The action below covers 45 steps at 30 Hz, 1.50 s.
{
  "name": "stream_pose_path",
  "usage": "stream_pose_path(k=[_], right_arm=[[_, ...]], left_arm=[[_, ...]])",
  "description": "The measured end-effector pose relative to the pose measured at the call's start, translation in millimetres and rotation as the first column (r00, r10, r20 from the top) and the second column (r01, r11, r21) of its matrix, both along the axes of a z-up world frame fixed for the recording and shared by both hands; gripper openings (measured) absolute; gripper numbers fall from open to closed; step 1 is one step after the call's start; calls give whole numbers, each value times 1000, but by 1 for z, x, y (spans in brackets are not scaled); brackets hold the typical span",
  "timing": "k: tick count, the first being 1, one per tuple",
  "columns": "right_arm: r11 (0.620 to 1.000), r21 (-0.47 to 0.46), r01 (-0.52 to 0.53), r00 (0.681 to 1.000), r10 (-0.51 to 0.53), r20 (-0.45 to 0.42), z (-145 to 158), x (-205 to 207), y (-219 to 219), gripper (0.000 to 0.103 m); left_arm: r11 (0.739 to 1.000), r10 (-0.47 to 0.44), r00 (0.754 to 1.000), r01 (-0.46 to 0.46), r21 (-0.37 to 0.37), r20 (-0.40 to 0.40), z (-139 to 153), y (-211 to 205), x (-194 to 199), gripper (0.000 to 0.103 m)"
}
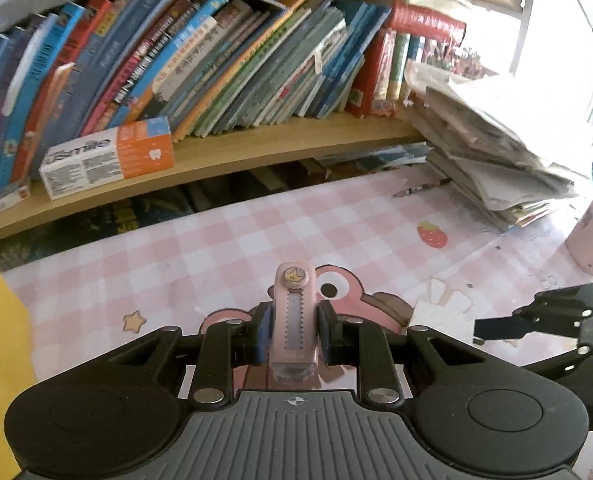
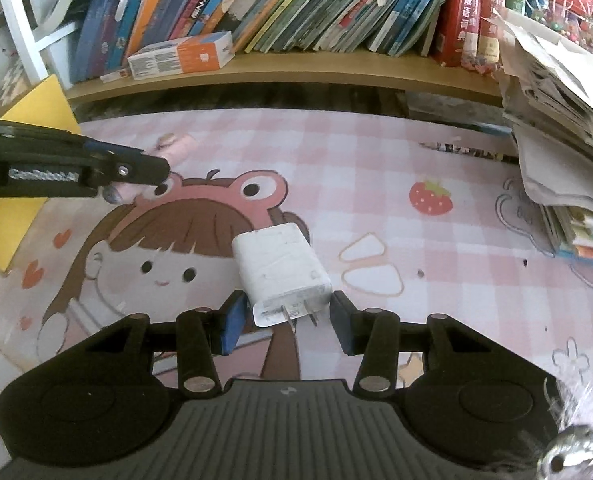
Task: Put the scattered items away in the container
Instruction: 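Lift the eraser and charger plug and turn toward the yellow box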
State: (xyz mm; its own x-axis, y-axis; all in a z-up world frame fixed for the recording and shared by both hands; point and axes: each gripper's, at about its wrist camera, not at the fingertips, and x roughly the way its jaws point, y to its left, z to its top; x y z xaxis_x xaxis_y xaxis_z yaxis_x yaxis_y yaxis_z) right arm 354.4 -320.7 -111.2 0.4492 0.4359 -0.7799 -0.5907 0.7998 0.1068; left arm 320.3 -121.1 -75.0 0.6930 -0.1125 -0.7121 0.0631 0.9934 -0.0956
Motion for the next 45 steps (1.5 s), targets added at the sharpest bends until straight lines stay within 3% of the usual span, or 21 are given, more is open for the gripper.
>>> stream_pose_path(k=[14, 19, 25, 32, 39, 45], right_arm=[[1000, 7, -17, 999, 17, 40, 32, -51, -9, 42], [999, -33, -34, 998, 36, 57, 33, -71, -10, 42], [997, -70, -34, 998, 38, 48, 29, -88, -16, 42], [991, -132, -35, 999, 31, -32, 3, -98, -21, 42], [988, -150, -42, 999, 41, -7, -3, -97, -12, 52], [986, -152, -63, 998, 63, -3, -1, -99, -7, 43]], left_arm=[[997, 65, 997, -63, -41, 43, 33, 0, -74, 23], [995, 86, 995, -83, -56, 51, 37, 1, -98, 23], [991, 114, 992, -110, -82, 54, 41, 6, -121, 23], [988, 125, 990, -118, -97, 64, 46, 7, -139, 23], [988, 126, 990, -119, -103, 61, 47, 5, -150, 23], [987, 128, 990, -121, -109, 59, 48, 3, -159, 23]])
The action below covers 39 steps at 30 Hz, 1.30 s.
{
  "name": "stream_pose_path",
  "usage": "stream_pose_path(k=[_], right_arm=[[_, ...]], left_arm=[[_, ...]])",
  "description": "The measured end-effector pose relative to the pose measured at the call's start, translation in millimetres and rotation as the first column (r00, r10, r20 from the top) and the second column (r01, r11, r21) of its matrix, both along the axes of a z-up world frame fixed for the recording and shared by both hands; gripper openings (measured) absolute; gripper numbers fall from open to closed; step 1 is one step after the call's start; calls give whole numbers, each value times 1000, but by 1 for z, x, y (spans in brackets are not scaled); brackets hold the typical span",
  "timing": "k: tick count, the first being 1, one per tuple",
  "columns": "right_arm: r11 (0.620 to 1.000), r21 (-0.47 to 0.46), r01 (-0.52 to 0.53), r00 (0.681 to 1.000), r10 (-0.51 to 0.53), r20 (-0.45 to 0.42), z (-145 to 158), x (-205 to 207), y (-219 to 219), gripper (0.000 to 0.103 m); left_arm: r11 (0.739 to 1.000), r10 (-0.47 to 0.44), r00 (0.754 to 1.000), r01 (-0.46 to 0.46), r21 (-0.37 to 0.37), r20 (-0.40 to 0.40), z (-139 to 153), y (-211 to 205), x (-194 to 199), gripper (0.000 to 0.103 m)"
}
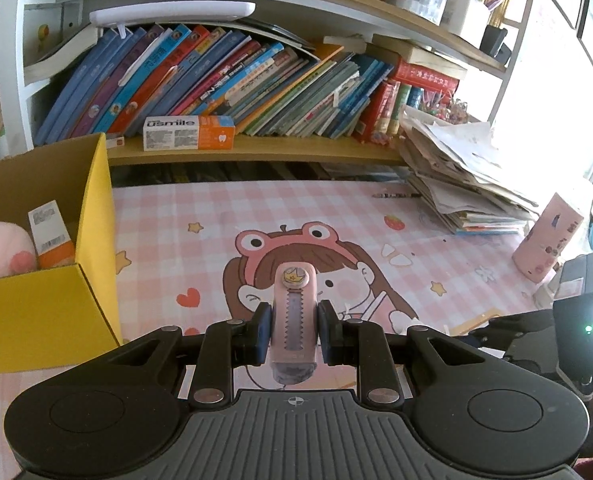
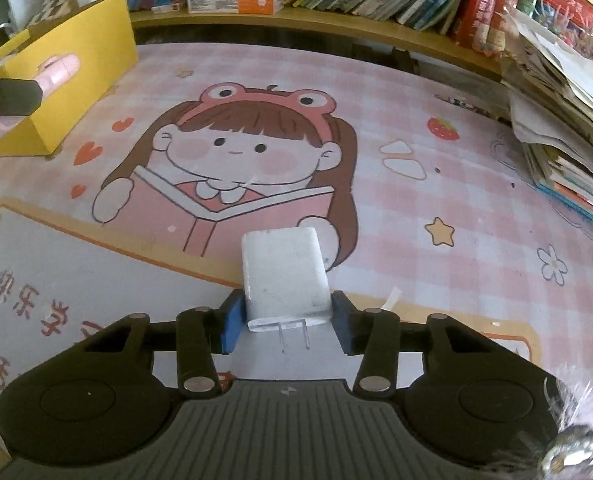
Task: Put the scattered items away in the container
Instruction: 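Lift the eraser and charger plug and turn toward the yellow box, then carry the eraser and charger plug with both grippers over the yellow box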
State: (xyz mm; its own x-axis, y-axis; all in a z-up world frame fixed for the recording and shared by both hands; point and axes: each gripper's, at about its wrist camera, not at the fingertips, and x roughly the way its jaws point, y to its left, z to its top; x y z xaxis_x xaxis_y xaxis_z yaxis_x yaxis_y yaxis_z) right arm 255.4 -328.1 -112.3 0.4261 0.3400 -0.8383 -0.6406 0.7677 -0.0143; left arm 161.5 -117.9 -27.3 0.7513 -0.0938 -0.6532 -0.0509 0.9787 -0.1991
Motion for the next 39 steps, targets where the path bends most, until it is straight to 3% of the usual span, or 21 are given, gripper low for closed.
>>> stream_pose_path(k=[18, 39], right_arm=[[998, 64, -9, 1000, 9, -6, 33, -41, 9, 42], [997, 49, 63, 998, -64, 17, 57, -120, 75, 42]], left_arm=[[998, -35, 999, 35, -54, 2, -2, 11, -29, 23], [987, -126, 991, 129, -98, 32, 3, 80, -95, 23]])
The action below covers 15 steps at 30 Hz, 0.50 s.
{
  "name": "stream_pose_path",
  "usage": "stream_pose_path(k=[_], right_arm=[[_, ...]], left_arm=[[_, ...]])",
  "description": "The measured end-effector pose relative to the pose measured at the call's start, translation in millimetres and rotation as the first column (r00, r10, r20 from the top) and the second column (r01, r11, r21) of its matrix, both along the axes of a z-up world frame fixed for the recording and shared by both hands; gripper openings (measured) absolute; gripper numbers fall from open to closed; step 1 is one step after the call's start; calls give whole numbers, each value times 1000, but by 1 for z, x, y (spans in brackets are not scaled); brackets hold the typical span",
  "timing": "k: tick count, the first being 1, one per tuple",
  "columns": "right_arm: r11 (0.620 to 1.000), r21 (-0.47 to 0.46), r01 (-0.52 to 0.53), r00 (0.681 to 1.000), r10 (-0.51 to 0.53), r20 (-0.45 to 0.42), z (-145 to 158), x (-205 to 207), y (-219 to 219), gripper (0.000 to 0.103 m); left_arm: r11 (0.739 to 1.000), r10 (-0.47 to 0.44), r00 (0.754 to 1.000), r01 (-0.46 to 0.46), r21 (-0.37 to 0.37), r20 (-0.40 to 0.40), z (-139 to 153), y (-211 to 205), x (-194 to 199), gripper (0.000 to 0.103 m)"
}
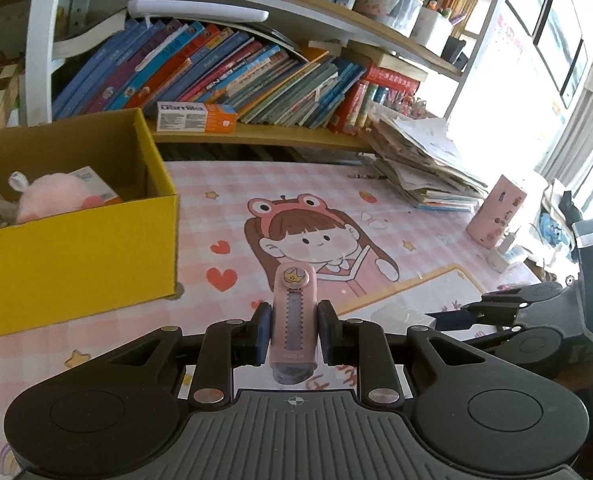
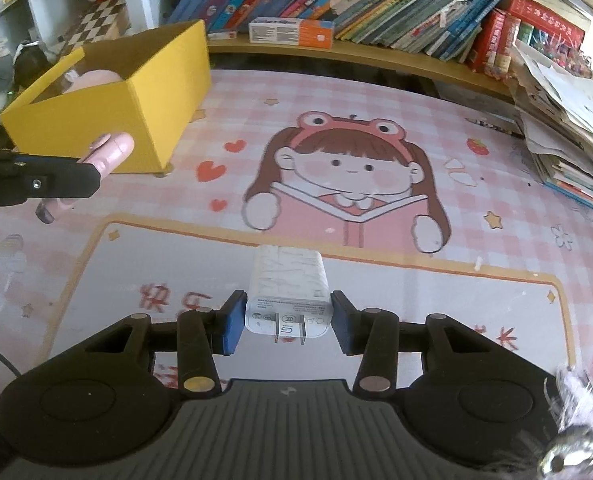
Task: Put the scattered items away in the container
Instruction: 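Carry the eraser and charger plug with both grippers over the yellow box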
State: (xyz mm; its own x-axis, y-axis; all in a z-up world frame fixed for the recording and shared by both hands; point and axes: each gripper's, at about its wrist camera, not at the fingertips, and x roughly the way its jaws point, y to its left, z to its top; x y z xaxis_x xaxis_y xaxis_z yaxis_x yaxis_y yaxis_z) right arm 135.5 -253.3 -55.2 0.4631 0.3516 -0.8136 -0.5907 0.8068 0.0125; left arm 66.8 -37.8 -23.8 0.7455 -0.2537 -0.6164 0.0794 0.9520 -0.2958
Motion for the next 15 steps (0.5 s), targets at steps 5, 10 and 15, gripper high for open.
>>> stream_pose_path(k=[5, 10, 15], right_arm=[[1000, -3, -12, 1000, 12, 8, 4, -17, 23, 42], [999, -8, -34, 999, 34, 20, 8, -31, 46, 42], [998, -12, -59, 998, 60, 32, 11, -41, 69, 42]], left_arm=[[1000, 3, 1000, -3, -19, 9, 0, 21, -15, 23], [999, 20, 1000, -19, -30, 17, 0, 44, -31, 23], [998, 45, 999, -44, -39, 24, -1, 67, -45, 23]])
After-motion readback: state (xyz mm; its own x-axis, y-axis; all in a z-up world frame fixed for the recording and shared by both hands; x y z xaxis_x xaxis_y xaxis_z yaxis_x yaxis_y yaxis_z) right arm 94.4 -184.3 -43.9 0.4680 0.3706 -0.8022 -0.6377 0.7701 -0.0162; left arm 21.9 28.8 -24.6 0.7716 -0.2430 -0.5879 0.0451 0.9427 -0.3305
